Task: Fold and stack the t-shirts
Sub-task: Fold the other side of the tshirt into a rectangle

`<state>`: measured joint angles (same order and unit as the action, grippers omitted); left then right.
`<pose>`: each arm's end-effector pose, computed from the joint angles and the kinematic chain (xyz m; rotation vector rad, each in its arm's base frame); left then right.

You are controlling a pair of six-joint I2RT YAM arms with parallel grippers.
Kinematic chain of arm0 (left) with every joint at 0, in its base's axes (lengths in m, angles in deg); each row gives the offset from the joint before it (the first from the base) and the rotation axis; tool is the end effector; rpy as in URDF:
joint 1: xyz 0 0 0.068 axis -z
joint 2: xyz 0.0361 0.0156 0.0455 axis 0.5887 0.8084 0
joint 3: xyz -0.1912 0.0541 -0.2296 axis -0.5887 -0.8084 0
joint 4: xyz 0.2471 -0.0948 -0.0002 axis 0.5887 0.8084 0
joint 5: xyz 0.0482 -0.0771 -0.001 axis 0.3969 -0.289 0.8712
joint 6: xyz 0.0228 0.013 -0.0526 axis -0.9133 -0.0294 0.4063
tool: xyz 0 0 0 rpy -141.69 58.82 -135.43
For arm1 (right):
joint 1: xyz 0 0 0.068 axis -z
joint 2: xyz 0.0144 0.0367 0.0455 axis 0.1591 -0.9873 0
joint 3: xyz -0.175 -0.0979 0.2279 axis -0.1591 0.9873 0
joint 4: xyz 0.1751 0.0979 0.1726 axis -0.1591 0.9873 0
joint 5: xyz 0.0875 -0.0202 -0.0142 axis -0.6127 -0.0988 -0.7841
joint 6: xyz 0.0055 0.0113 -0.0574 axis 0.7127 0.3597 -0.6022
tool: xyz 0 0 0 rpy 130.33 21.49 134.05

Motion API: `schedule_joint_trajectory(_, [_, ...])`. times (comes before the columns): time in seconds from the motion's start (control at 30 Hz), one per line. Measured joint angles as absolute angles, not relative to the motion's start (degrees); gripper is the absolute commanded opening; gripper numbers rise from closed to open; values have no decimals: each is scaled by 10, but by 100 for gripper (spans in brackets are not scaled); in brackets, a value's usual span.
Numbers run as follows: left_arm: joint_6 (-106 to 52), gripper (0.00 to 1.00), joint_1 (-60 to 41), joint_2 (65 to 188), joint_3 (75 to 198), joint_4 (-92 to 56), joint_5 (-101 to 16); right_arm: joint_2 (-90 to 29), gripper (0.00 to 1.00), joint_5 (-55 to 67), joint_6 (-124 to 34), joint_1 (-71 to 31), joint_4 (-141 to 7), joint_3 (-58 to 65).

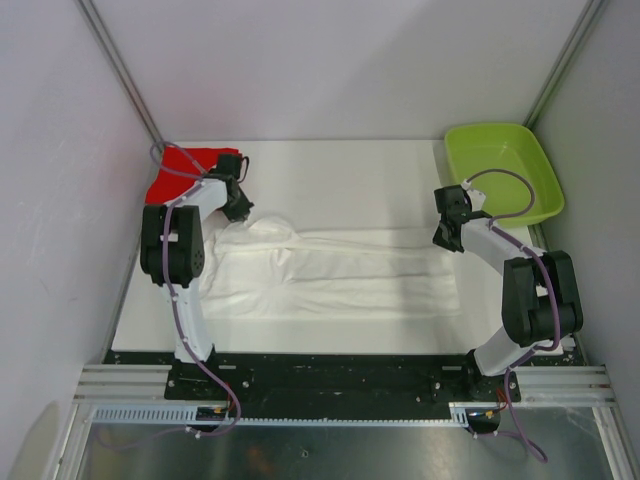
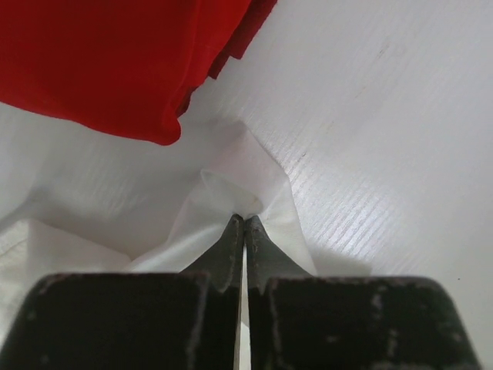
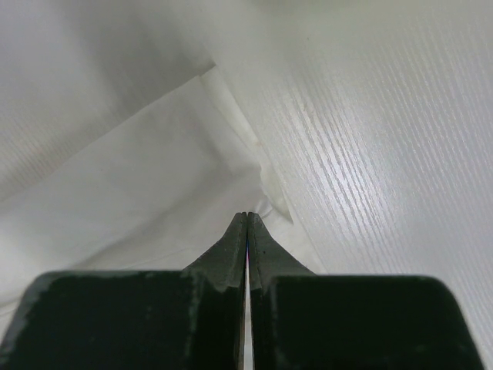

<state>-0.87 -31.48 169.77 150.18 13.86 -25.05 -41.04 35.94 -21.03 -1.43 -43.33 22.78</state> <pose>0.4554 -0.0298 0.1835 -0.7923 2.5226 -0.0312 0.3217 0.0440 0.2189 0.5715 2.4334 -0.2069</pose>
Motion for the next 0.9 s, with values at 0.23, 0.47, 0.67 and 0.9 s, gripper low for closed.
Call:
schedule_joint_trajectory(0.23, [-11,0,-315,1681,1501,139,-254,-410,0,359,-211,-10,-434,228])
schedule_joint_trajectory(0.47, [-17,0,-315,1578,1454,133,-254,-406,0,360,-218,-3,-433,228])
schedule_joint_trajectory(0.67, [-21,0,-315,1473,1354,126,-254,-388,0,360,-219,0,-425,228])
schedule_joint_trajectory(0.9, [-20,0,-317,1372,1240,136,-254,-372,0,360,-219,0,-414,229])
